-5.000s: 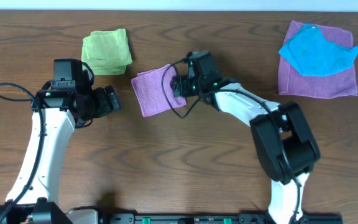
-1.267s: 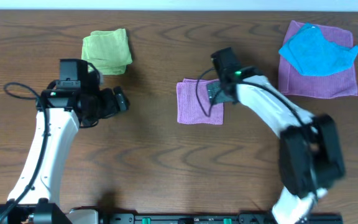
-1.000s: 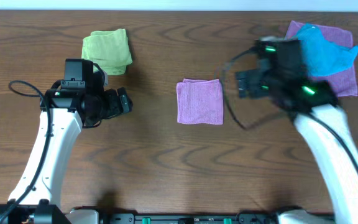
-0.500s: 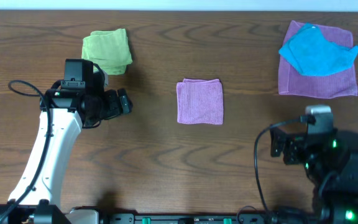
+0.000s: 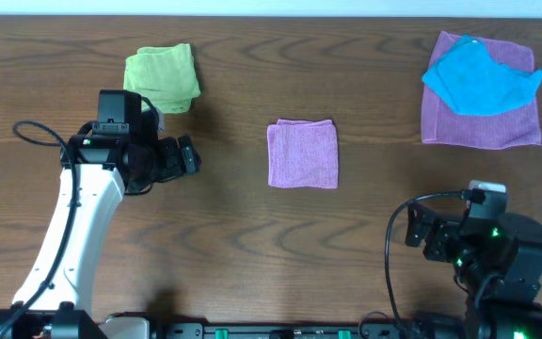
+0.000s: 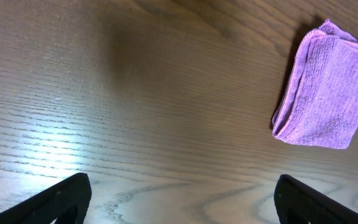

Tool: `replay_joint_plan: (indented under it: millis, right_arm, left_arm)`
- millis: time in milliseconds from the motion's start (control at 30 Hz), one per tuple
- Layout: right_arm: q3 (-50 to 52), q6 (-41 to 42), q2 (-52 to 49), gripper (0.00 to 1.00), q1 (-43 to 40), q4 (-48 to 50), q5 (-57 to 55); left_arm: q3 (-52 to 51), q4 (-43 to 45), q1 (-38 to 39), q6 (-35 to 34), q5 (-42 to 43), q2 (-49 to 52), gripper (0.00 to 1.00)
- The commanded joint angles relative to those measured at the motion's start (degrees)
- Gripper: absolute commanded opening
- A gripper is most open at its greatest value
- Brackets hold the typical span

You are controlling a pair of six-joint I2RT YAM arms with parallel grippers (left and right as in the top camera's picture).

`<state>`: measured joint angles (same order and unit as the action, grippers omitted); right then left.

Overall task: Fold the cloth
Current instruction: 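Move the left gripper to the folded purple square's lower edge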

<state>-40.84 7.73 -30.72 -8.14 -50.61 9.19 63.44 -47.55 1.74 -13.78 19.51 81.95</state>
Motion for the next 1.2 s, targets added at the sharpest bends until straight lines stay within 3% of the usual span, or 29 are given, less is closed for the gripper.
replay_joint_plan:
  millis: [0,167,300,600,800,933,1167]
  right_arm:
    - [0.3,1.4,0.0,0.99,-0.5,-0.2,-0.4]
    - [0.3,1.4,0.0,0.99,-0.5,-0.2,-0.4]
    - [0.3,1.5,0.0,0.99,-0.5,-0.2,-0.4]
    - [0.3,1.5,0.5,0.99,-0.5,-9.4,-0.4]
    - [0.4,1.4,5.2,0.99,-0.5,-9.3,-0.4]
    - [1.7,1.5,9.9,0.99,-0.5,-9.3,-0.4]
    - [7.3,1.5,21.0,0.99,0.4,-9.2,-0.4]
  left_arm:
    - [0.5,0.1,1.8,3.5,-0.2,-0.7,0.95]
    - [0.5,1.7,12.5,8.0,-8.8,-0.7,0.95]
    - [0.5,8.4,19.4,12.1,-12.4,0.3,0.95]
    - [-0.6,1.4,24.1,-16.9,-9.1,4.2,0.95]
    - [-4.1,13.3,32.8,-33.2,-16.6,4.5,0.95]
    - [-6.9,21.2,37.4,-50.4,-24.3,4.6,0.95]
    - [-11.8,28.2,39.3,-60.5,-25.3,5.1,0.95]
